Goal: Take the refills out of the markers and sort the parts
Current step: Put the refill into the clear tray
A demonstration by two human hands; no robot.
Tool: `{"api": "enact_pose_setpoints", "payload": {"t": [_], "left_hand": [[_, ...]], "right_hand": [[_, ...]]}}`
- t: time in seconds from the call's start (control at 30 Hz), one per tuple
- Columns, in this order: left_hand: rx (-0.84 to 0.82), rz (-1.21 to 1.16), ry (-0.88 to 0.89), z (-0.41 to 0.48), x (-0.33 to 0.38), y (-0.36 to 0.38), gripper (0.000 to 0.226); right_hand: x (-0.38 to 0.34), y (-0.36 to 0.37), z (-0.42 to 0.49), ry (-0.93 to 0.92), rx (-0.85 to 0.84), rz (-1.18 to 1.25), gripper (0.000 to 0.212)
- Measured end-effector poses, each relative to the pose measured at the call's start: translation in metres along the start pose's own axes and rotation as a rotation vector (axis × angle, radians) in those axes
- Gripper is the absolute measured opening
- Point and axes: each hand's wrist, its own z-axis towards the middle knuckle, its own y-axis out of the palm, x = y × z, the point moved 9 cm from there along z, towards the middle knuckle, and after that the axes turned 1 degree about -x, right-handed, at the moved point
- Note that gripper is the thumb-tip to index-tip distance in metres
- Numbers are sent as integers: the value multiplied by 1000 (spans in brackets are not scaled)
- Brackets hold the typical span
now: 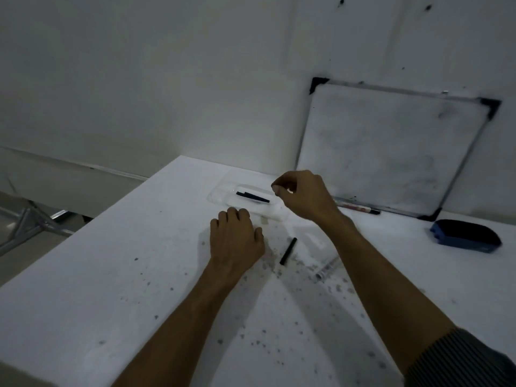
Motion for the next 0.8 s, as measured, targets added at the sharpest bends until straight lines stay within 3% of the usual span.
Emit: {"api": "enact_pose_setpoints", "payload": {"t": [0.13, 0.23, 0.3, 0.43, 0.57, 0.67, 0.8], "left_hand": [[30, -228, 260, -22, 52, -11, 36], [-63, -335, 408, -46, 85, -5, 36], [-101, -365, 425, -56, 99, 2, 39], [-67, -424, 381, -59, 109, -3, 40], [-77, -616, 315, -52, 103, -8, 52], [-75, -861, 150, -43, 93, -13, 64], [-84, -1066, 39, -36, 93, -5, 62]], "right_hand": [[13, -28, -77, -89, 30, -77, 15], [56, -31, -119, 19, -70, -134, 38], [81, -32, -138, 66, -150, -179, 50], [101, -15, -152, 22, -309, -361, 35], [98, -16, -150, 9, -120, -302, 25], [90, -33, -144, 42, 78, -210, 25], [79, -54, -140, 184, 263, 121, 31]]}}
